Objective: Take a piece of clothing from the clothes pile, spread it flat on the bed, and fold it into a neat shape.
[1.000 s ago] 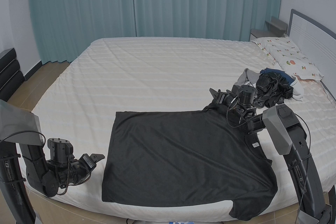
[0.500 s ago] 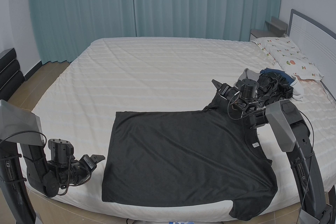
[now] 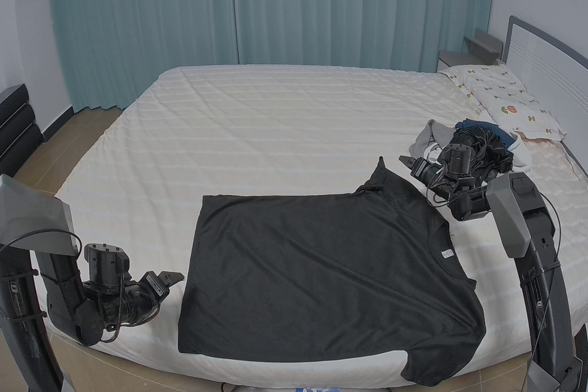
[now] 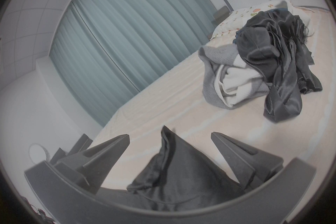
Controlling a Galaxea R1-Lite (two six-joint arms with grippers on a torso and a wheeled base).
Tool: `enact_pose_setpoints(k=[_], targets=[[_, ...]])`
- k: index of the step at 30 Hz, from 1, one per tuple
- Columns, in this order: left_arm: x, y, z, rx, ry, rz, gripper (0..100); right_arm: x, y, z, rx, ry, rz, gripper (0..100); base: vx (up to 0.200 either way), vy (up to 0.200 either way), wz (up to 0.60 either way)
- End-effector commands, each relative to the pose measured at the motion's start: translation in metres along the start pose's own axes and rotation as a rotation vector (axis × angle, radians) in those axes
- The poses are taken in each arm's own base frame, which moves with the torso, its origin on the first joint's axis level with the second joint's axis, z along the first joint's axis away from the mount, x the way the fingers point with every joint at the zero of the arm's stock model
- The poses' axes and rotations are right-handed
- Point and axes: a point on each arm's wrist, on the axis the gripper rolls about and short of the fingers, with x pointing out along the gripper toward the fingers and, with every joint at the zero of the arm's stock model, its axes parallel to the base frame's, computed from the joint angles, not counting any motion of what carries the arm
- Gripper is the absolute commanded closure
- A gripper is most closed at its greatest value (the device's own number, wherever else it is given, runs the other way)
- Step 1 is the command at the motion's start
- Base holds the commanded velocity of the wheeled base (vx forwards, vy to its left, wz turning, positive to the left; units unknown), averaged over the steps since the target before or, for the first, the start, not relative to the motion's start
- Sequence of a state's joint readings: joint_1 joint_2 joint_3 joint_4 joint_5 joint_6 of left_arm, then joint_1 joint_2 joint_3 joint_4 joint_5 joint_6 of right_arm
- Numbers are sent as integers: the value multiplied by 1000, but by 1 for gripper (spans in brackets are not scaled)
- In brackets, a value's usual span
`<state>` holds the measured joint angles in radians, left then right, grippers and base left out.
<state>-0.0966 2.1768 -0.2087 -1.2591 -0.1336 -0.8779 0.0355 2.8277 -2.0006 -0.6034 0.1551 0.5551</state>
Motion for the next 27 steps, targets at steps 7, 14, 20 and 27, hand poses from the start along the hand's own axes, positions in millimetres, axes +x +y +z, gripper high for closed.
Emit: enact_pose_setpoints(k=[7,14,20,27], targets=[[0,0,0,-1,2,2,0,5,-19,-25,-25,50,-29,0,0,0,0],[1,1,-1,0,3,3,0,7,-25,-35,-25,77,-37,0,0,0,0],[2,2,-1,-1,6,7,0,7,-27,-39,-21,103,-38,100,0,0,0],[3,2,-1,-1,7,8,0,6,-30,-33,-19,86,-39,100,0,0,0]])
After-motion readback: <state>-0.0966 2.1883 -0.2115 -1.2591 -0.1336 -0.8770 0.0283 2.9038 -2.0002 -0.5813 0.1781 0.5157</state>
